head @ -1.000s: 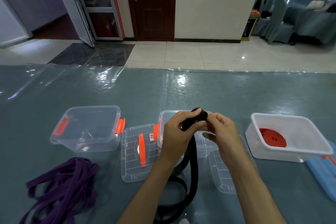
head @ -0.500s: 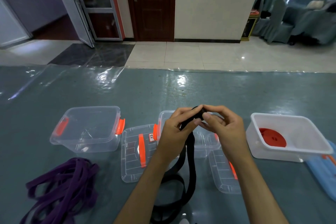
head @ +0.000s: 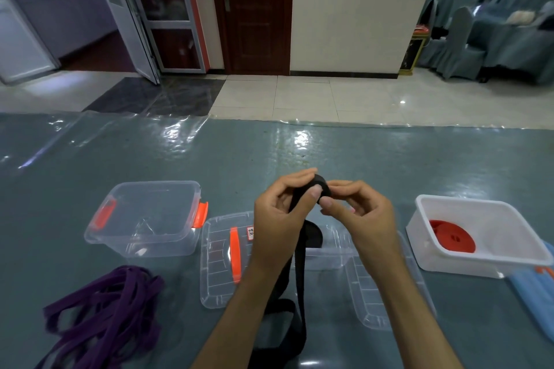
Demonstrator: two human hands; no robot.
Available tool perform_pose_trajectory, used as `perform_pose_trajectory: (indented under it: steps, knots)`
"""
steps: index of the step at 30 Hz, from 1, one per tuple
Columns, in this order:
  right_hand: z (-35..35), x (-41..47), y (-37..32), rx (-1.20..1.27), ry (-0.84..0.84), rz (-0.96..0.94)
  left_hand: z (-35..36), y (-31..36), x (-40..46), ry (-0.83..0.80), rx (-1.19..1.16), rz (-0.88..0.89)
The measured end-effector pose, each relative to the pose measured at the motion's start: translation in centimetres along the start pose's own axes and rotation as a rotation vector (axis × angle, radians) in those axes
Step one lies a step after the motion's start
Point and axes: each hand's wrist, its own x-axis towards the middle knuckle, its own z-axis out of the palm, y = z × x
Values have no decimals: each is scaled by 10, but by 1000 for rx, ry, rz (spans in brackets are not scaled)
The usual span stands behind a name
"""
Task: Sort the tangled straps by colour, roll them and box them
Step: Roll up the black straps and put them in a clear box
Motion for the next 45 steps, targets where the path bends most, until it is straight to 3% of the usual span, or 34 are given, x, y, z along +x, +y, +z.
perform_pose_trajectory:
  steps: [9, 12, 16, 22, 29, 36, 42, 45]
  knots:
    - [1, -6, -6, 70, -27, 16, -2, -2, -3, -154, 290, 60]
    - [-3, -7, -5, 72, -79, 42, -9, 0, 2, -189, 275, 50]
    - [-8, -5, -7, 109, -137, 65, -11, 1, 2, -117, 155, 40]
    - [-11, -2, -14, 64, -89, 64, -3, -1, -7, -44, 4, 43]
    - [1, -4, -13, 164, 28, 57, -6, -5, -1, -150, 113, 38]
    - [6, 5, -23, -2, -6, 60, -16, 3, 3, -119, 215, 118]
    - [-4, 6, -24, -56, -32, -28, -14, 6, 3, -127, 83, -100]
    - [-4, 4, -27, -28, -47, -47, -15, 7, 6, -148, 109, -84]
